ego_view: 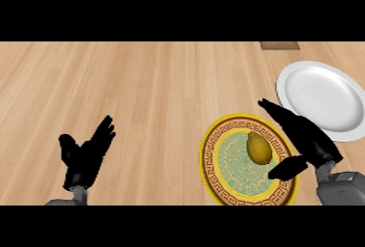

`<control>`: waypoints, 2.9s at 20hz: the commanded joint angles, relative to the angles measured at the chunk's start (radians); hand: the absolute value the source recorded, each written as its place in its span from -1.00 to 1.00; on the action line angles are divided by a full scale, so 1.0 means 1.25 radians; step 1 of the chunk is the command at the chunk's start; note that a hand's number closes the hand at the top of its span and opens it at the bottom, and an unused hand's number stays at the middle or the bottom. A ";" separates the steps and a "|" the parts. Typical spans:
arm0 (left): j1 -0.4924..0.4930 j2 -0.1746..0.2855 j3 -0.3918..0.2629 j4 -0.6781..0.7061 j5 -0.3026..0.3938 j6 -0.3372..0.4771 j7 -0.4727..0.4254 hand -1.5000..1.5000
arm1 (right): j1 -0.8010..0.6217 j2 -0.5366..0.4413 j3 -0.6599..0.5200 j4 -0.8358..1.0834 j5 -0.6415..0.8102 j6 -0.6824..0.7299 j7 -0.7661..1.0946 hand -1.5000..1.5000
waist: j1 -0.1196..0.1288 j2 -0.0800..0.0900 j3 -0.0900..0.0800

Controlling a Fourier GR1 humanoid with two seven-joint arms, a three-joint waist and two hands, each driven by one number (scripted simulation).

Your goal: Pick the lemon from the plate and place it in the plate

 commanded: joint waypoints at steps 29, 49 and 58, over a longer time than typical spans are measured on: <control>0.002 -0.033 0.021 0.021 -0.033 -0.040 0.001 0.00 | -0.139 0.247 -0.083 0.248 0.326 -0.218 0.021 1.00 | 0.017 0.009 -0.003; 0.005 -0.042 -0.002 0.012 -0.043 -0.043 0.008 0.00 | -0.479 0.352 -0.264 0.467 0.864 -0.776 0.802 1.00 | 0.043 0.015 -0.003; 0.004 -0.026 0.036 0.007 -0.027 -0.037 0.029 0.00 | -0.429 0.347 -0.407 0.491 0.978 -0.925 0.748 1.00 | 0.012 0.010 -0.003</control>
